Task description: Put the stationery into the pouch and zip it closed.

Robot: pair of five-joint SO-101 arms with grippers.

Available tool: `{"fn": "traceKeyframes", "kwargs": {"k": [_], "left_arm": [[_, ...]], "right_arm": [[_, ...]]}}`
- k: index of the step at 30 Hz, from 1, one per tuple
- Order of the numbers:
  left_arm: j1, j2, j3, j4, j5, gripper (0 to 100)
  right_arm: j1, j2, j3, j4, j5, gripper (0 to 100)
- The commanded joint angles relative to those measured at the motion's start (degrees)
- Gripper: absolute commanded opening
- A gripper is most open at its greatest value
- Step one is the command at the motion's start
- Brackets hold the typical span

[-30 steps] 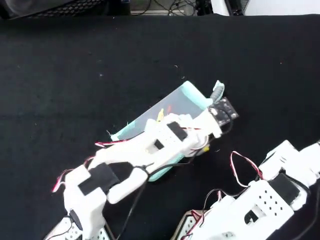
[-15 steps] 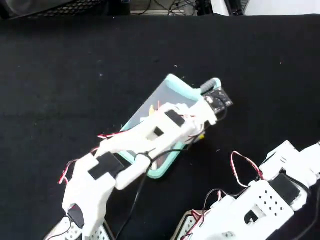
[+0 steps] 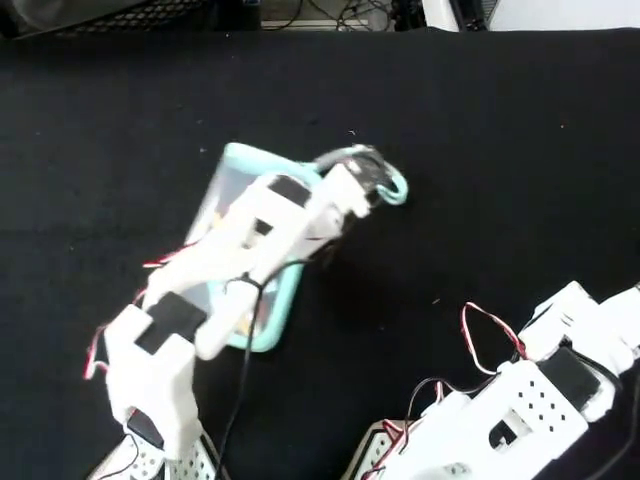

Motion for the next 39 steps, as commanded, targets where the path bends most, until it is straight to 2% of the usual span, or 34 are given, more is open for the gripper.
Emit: {"fn": "traceKeyframes", "kwargs": {"k": [1,10,12,15,18,20,24,30,34,39], "left_arm": [[-2.07,-7.56,3.74,2.81,-0.53,3],[-0.48,-29.27,16.84,2.37,4.22,3],[-0.48,-32.79,19.47,-0.62,4.4,3],[-0.22,-33.14,22.29,-10.55,4.57,6],[-0.48,-30.59,22.99,-17.76,9.93,18],[-0.92,-27.43,21.58,-20.31,14.07,21],[-1.98,-17.76,14.2,-18.73,14.07,21],[-3.03,-2.02,-1.63,-11.6,14.59,20],[-3.03,3.16,-9.54,-9.32,15.91,19],[-4.88,6.59,-11.65,-9.76,15.65,19]], "right_arm": [[-2.37,0.4,-2.77,-0.7,-0.53,8.5],[-12.66,0.4,-2.68,-0.62,-0.09,8.5],[-15.21,0.4,-2.42,0.18,-0.09,8.6],[-17.23,0.4,-2.15,0.44,0.0,8.6],[-17.41,0.4,-1.98,0.44,0.0,8.6],[-17.49,0.4,-1.27,0.35,0.0,8.6],[-17.49,0.4,-0.92,0.26,0.0,8.6],[-17.58,0.4,-0.92,0.44,0.0,8.6],[-17.58,0.4,-0.84,0.44,0.0,8.5],[-17.58,0.4,-0.04,0.26,0.0,8.5]]}}
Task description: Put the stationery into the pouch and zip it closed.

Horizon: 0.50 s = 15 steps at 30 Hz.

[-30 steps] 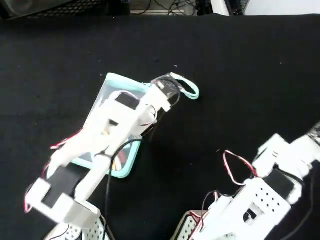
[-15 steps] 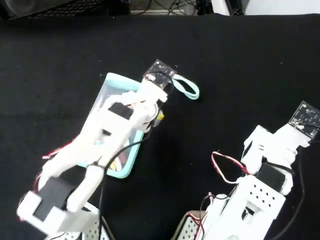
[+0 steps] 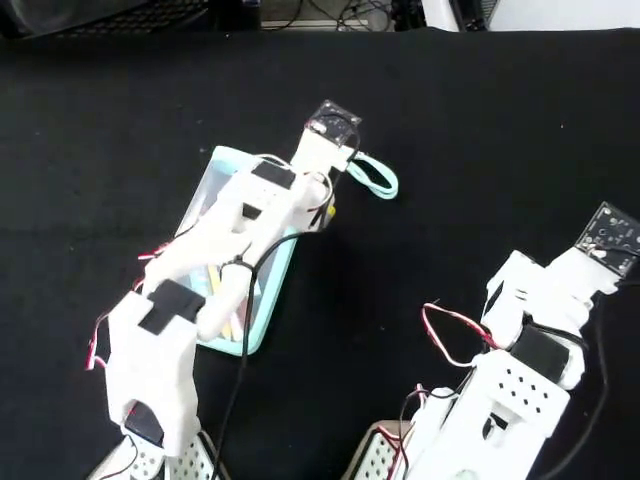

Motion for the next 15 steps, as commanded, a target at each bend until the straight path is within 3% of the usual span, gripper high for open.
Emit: {"fn": "traceKeyframes", "kwargs": {"k": [1,9,15], "left_arm": [[-2.33,0.35,-3.82,0.0,0.18,19],[-6.64,5.45,-7.43,0.35,-2.9,18],[-4.35,8.7,-7.43,0.53,-3.69,18]], "right_arm": [[-0.7,0.4,-0.13,-0.18,0.0,8.5],[-0.7,0.4,-0.22,0.0,0.0,8.5],[-0.7,0.4,-0.31,-0.18,0.0,8.5]]}}
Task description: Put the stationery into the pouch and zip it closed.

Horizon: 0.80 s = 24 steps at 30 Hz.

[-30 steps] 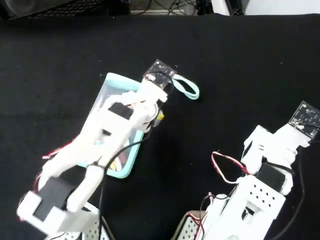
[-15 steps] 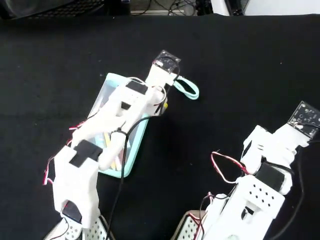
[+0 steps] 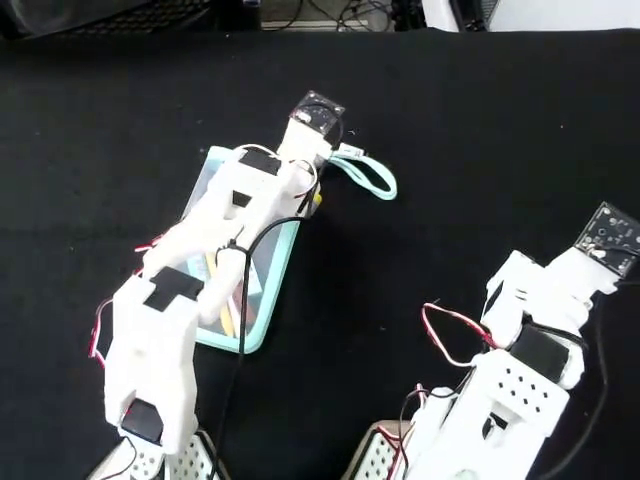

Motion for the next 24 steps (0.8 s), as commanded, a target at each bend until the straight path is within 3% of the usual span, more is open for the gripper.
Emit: {"fn": "traceKeyframes", "kwargs": {"k": [1,7,11,16,20,24], "left_arm": [[0.57,1.14,-1.01,0.35,-0.7,18],[1.27,1.49,-1.1,0.35,-1.14,17],[-0.22,1.49,-1.71,0.44,-1.23,3],[-1.19,1.76,-6.2,6.51,-1.05,3],[-1.1,1.14,-9.19,13.01,-0.62,3],[-1.19,1.14,-9.63,17.67,3.25,3]], "right_arm": [[-0.7,0.4,-0.31,-0.18,0.0,8.5],[-0.7,0.4,-0.22,-0.09,0.0,8.5],[-0.7,0.4,-0.31,-0.09,0.0,8.5],[-1.23,0.4,-0.75,-0.26,0.0,8.6],[-8.26,0.75,-3.3,-0.79,0.26,8.7],[-21.71,1.19,-8.4,-0.09,7.91,8.7]]}}
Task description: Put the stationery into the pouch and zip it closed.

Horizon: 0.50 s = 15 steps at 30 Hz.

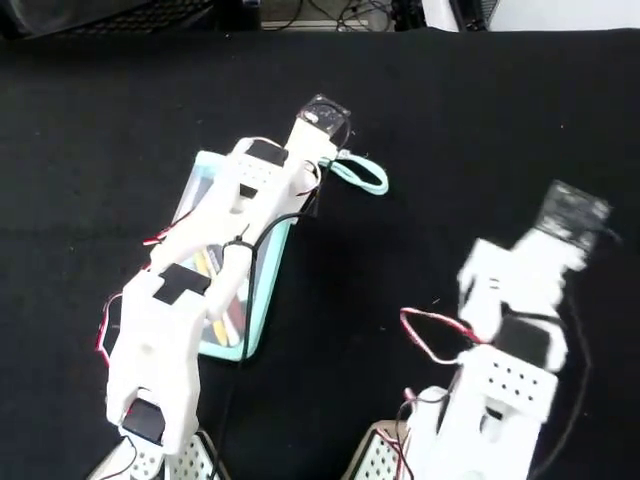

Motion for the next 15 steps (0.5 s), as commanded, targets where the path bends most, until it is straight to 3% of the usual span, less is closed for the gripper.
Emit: {"fn": "traceKeyframes", "kwargs": {"k": [1,5,12,15], "left_arm": [[-2.15,-0.79,-1.19,4.31,3.25,3],[-2.86,-2.73,2.33,4.57,3.87,3],[-2.59,-19.16,14.02,4.48,5.1,3],[-2.59,-25.41,19.82,4.22,5.1,3]], "right_arm": [[-11.16,1.27,-8.4,0.7,5.36,8.7],[-13.36,9.54,-17.27,1.32,5.45,8.8],[-16.18,36.0,-29.41,-2.55,6.15,9.0],[-20.92,48.84,-36.62,-2.46,12.31,9.0]]}}
